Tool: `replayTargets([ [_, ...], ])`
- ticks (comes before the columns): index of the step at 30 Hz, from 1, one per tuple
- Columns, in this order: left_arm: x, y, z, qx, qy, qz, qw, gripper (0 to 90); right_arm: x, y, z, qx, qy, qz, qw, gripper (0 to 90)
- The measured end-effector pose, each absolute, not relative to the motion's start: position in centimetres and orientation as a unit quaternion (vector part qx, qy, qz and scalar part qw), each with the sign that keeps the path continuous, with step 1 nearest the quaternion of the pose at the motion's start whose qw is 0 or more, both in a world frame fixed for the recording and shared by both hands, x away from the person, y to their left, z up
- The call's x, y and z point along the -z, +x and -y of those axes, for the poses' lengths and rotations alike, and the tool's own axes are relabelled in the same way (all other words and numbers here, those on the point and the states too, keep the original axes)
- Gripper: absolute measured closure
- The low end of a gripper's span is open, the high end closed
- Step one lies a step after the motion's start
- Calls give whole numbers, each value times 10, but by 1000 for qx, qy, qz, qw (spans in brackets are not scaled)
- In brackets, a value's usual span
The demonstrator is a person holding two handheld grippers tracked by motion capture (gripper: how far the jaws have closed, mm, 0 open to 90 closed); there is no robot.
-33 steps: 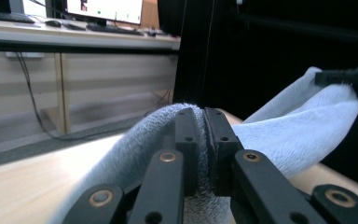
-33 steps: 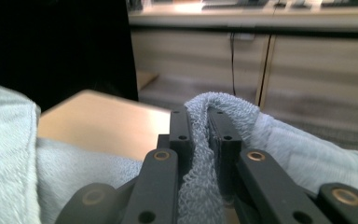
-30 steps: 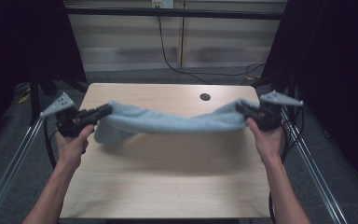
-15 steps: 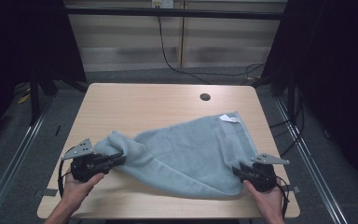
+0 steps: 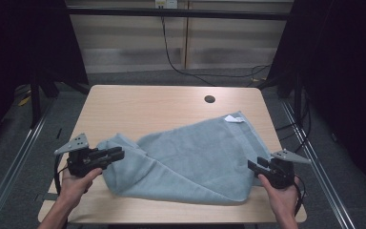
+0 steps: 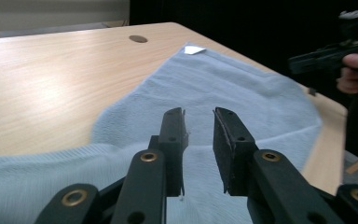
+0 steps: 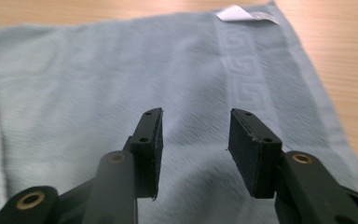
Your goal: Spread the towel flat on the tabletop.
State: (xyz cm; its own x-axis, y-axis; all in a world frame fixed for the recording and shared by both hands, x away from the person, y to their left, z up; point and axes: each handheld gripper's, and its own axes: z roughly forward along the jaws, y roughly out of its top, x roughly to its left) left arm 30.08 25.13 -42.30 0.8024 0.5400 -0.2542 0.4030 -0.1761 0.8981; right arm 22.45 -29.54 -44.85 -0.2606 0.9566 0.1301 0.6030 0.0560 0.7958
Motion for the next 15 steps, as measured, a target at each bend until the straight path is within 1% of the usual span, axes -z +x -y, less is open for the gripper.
replayTargets([
  [1, 426, 308, -247, -54, 770, -311, 555, 728, 449, 228, 296, -398, 559, -694, 218, 560],
  [3, 437, 322, -237, -59, 777, -320, 539, 724, 457, 236, 294, -404, 539, -710, 203, 564],
  [4, 446, 332, -230, -50, 782, -328, 528, 723, 464, 241, 293, -397, 536, -718, 196, 561],
  [6, 461, 347, -220, -56, 797, -341, 496, 710, 481, 250, 293, -376, 551, -726, 169, 551],
  [9, 486, 363, -211, -47, 814, -355, 457, 705, 497, 251, 292, -345, 567, -732, 152, 507],
  [12, 499, 363, -210, -43, 832, -348, 431, 706, 497, 245, 289, -336, 569, -734, 158, 479],
  [13, 501, 361, -211, -40, 833, -345, 431, 706, 497, 244, 287, -334, 567, -736, 158, 459],
  [15, 502, 358, -213, -40, 832, -344, 434, 707, 497, 245, 286, -328, 559, -744, 165, 456],
])
